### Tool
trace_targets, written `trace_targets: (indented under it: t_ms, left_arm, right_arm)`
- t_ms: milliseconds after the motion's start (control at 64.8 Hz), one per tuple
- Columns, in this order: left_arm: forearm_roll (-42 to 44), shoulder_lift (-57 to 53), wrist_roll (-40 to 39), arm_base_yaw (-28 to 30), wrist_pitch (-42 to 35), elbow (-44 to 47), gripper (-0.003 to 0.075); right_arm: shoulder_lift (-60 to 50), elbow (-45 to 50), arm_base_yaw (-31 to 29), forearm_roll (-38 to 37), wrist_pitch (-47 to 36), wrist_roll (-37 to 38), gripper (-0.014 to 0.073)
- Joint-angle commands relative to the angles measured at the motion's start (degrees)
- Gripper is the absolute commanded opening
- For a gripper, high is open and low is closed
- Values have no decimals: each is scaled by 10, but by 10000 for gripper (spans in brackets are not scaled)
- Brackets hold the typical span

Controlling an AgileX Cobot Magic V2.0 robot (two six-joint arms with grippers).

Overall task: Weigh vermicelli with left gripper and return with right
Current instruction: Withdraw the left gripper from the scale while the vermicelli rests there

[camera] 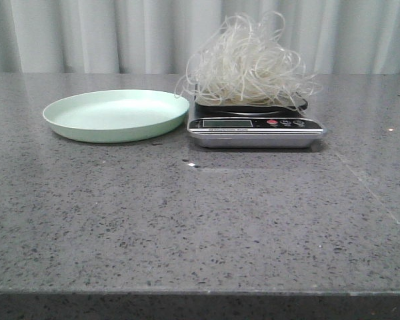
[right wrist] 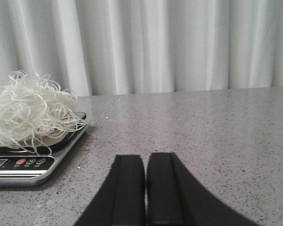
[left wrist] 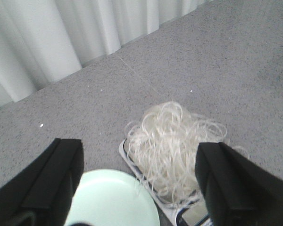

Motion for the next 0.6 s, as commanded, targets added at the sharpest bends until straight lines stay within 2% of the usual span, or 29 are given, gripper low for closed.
trace_targets:
  t_ms: [0, 201, 417, 494, 587]
  left_arm:
    - [2, -99, -5, -4, -116, 109, 542]
    - [0, -268, -5, -4, -240, 335, 542]
    - [-9, -439, -5, -4, -290, 522, 538]
    - [-9, -493, -5, -4, -290, 569, 484]
    - [-9, -561, -5, -4, -291, 620, 330]
  right_arm:
    - [-10, -4, -1, -3, -49, -4, 189]
    - [-10, -4, -1, -3, -49, -4, 189]
    - [-10, -4, -1, -3, -49, -4, 189]
    - [-10, -4, -1, -3, -49, -4, 189]
    - [-10, -4, -1, -3, -49, -4, 189]
